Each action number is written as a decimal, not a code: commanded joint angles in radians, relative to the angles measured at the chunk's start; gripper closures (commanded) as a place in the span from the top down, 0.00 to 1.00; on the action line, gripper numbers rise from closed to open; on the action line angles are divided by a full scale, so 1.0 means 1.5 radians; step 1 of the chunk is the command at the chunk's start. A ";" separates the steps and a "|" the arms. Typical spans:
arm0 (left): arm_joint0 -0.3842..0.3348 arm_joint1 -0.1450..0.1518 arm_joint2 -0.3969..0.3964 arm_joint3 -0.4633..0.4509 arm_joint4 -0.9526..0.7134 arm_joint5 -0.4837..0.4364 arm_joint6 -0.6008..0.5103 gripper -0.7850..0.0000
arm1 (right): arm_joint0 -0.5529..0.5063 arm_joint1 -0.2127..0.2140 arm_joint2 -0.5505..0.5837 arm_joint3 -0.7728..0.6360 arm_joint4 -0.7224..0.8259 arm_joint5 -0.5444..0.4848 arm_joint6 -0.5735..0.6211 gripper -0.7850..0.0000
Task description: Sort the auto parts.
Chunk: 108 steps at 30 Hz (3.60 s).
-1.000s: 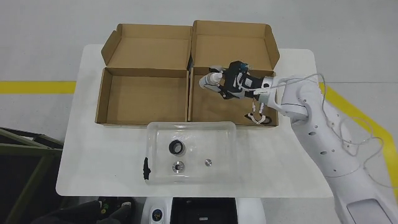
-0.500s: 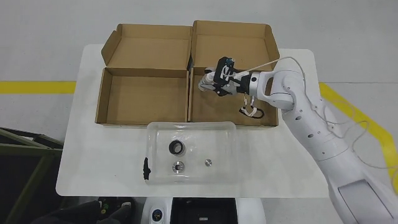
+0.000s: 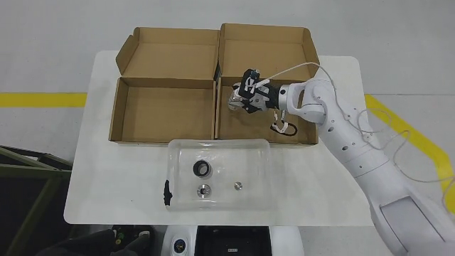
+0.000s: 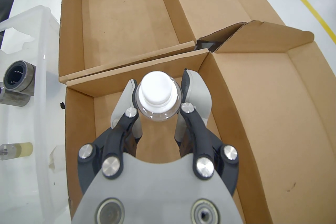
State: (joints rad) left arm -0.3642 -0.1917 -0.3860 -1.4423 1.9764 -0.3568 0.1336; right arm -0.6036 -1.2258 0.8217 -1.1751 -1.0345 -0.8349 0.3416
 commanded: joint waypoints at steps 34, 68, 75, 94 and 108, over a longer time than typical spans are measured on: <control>0.000 0.000 0.000 0.000 0.000 0.000 0.000 1.00 | -0.044 0.029 0.092 -0.163 -0.025 -0.063 0.039 0.56; 0.000 0.000 0.000 0.000 0.000 0.000 0.000 1.00 | -0.332 0.102 0.128 -0.534 0.041 -0.077 0.289 0.79; 0.000 0.000 0.000 0.000 0.000 0.000 0.000 1.00 | -0.335 0.106 0.097 -0.534 0.012 -0.068 0.322 0.78; 0.000 0.000 0.000 0.000 0.000 0.000 0.000 1.00 | -0.318 0.110 0.025 -0.500 0.004 -0.044 0.385 0.75; 0.000 0.000 0.000 0.000 0.000 0.000 0.000 1.00 | -0.273 0.110 -0.058 -0.468 -0.022 -0.009 0.420 0.64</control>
State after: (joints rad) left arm -0.3642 -0.1917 -0.3860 -1.4423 1.9764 -0.3568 0.1336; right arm -1.0151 -1.0614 0.7375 -1.8771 -1.0662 -0.8497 0.9703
